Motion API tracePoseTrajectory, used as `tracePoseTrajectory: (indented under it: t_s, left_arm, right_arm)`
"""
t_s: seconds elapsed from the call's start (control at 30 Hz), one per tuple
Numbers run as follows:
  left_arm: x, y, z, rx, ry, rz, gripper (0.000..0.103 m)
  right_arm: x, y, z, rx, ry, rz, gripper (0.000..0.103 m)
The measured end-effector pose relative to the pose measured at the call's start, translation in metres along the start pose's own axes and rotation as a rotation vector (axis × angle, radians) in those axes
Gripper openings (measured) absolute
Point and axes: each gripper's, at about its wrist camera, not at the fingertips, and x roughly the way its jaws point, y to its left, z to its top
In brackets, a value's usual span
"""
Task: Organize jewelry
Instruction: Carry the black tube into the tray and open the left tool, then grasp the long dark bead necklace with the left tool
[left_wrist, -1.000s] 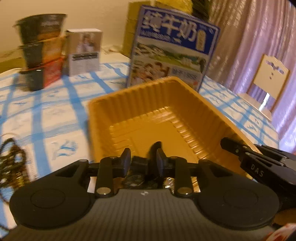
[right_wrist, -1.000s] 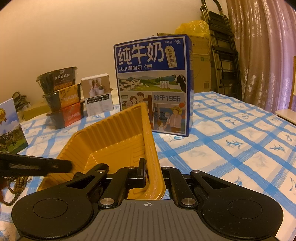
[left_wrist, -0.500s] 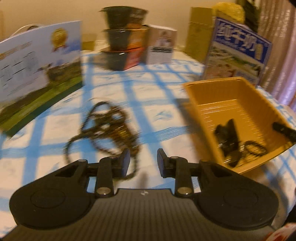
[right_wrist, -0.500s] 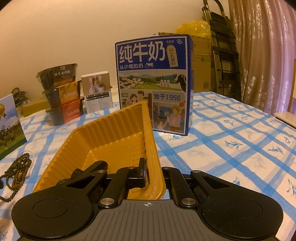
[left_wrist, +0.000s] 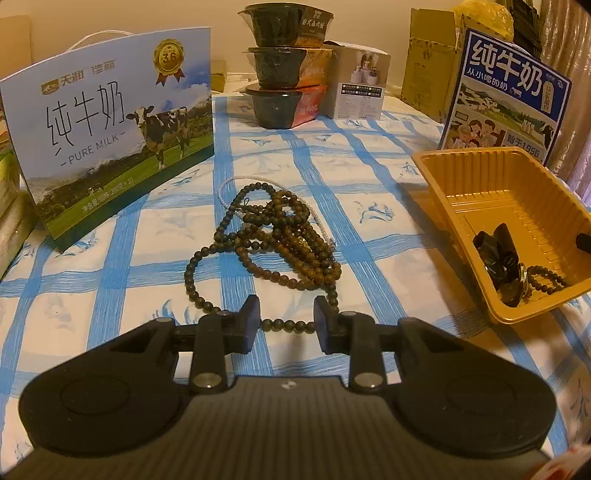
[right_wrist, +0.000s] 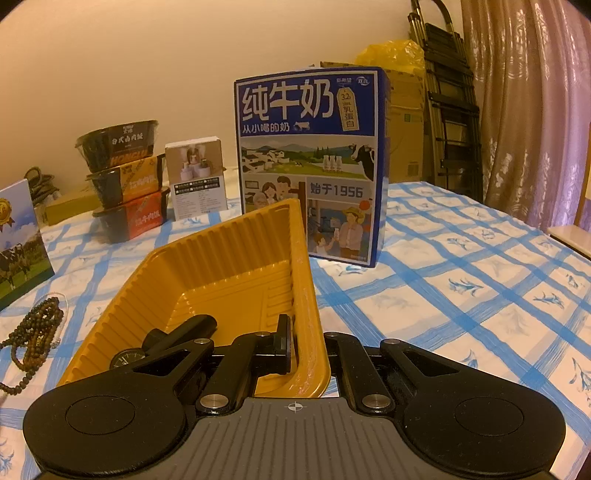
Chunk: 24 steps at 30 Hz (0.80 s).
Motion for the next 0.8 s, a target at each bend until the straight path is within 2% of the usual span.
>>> tracePoseTrajectory:
  t_s: [0.57,0.8]
  left_arm:
    - [0.018,-0.010,0.002,0.048,0.018,-0.017,0.028]
    - [0.034,-0.008,0.015,0.129,-0.013,0.014,0.028]
  right_arm:
    - [0.000,-0.001,0.000,0.001,0.003,-0.002,0.006]
    - [0.001,-0.003,-0.002,0.005,0.005,-0.003,0.006]
